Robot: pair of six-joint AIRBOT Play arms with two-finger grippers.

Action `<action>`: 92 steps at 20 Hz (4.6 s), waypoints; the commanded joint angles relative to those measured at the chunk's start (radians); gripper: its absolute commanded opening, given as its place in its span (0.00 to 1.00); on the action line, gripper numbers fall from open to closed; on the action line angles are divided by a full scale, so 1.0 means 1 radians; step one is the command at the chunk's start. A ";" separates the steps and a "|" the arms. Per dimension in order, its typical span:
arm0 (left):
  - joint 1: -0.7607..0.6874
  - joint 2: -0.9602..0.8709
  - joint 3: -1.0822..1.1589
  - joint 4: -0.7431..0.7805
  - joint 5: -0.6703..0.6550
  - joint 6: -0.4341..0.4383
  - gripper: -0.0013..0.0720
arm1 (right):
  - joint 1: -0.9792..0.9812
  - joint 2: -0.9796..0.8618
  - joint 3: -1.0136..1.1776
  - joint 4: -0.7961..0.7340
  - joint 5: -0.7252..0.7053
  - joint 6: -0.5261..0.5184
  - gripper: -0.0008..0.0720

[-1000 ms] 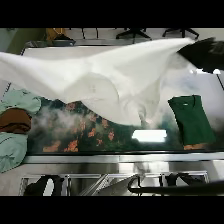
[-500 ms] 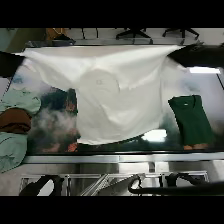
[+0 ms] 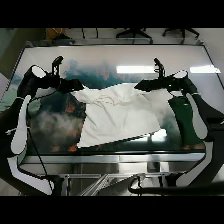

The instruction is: Fold the shirts.

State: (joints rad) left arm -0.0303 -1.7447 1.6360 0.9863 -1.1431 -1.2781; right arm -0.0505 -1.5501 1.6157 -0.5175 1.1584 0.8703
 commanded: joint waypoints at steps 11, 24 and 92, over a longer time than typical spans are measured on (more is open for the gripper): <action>0.103 -0.075 0.332 0.018 -0.301 -0.092 0.98 | -0.353 0.605 -0.664 -0.254 0.278 0.379 0.82; 0.056 -0.274 0.332 0.232 -0.214 -0.092 0.98 | -0.299 0.851 -1.191 -0.230 -0.059 0.485 0.80; 0.172 0.346 -0.437 -0.265 -0.055 0.077 0.03 | -0.029 0.669 -0.715 0.014 -0.011 0.257 0.04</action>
State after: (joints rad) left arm 0.1059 -1.4822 1.1213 0.9325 -1.1717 -1.2503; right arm 0.0353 -0.9745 0.7403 -0.5247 1.0489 1.1072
